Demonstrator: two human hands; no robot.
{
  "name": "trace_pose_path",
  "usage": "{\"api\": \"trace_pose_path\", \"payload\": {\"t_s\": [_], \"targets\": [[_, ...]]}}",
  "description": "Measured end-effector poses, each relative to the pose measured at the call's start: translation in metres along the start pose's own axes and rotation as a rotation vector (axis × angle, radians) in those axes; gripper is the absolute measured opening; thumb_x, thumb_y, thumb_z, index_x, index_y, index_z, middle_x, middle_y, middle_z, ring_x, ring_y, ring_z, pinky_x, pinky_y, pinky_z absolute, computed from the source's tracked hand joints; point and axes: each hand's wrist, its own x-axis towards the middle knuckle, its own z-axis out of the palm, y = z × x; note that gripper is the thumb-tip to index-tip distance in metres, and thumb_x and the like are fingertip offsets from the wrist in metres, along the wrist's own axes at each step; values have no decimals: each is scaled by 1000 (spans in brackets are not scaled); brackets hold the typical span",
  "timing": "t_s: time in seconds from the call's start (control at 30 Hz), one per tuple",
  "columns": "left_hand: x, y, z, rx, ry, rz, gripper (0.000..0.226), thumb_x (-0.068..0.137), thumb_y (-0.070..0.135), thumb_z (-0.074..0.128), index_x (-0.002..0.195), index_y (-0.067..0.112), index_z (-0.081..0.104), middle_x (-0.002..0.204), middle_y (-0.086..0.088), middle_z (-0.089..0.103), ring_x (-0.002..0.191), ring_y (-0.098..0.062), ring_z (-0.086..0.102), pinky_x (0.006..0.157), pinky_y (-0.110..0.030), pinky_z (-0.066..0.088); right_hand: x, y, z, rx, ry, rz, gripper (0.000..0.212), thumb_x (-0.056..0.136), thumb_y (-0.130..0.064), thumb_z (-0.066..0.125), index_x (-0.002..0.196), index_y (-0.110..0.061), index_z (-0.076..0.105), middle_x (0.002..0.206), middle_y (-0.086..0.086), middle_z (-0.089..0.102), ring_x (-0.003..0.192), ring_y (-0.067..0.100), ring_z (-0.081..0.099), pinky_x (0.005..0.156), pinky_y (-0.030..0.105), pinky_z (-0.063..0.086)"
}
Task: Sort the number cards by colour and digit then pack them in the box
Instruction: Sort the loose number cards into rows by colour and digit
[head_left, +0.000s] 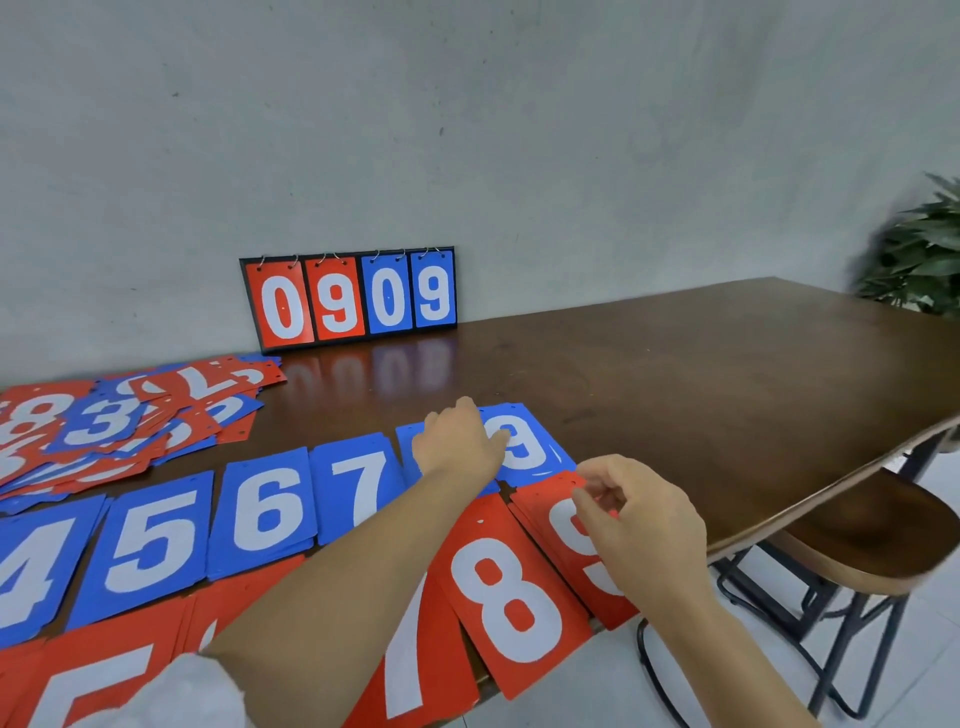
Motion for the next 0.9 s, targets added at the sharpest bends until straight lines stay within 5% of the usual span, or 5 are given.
{"api": "trace_pose_path", "payload": {"t_s": [0.27,0.9], "targets": [[-28,-51,-63,-13,60,-38,45,91,47,57,125,18,51,121,-3,58,113,-25,53,90,-43,50,-13,-38,-4,58,-63,-46,17,87,-24,62,103,-30,66,88,-17,63,85,6,60,76,31,50],[-105,-250,-174,181,60,-363,45,91,54,54,124,24,53,122,0,58,116,-22,51,100,-40,38,-5,-207,97,15,-405,-287,13,90,-35,61,101,-30,65,98,-14,67,91,10,61,73,28,50]]}}
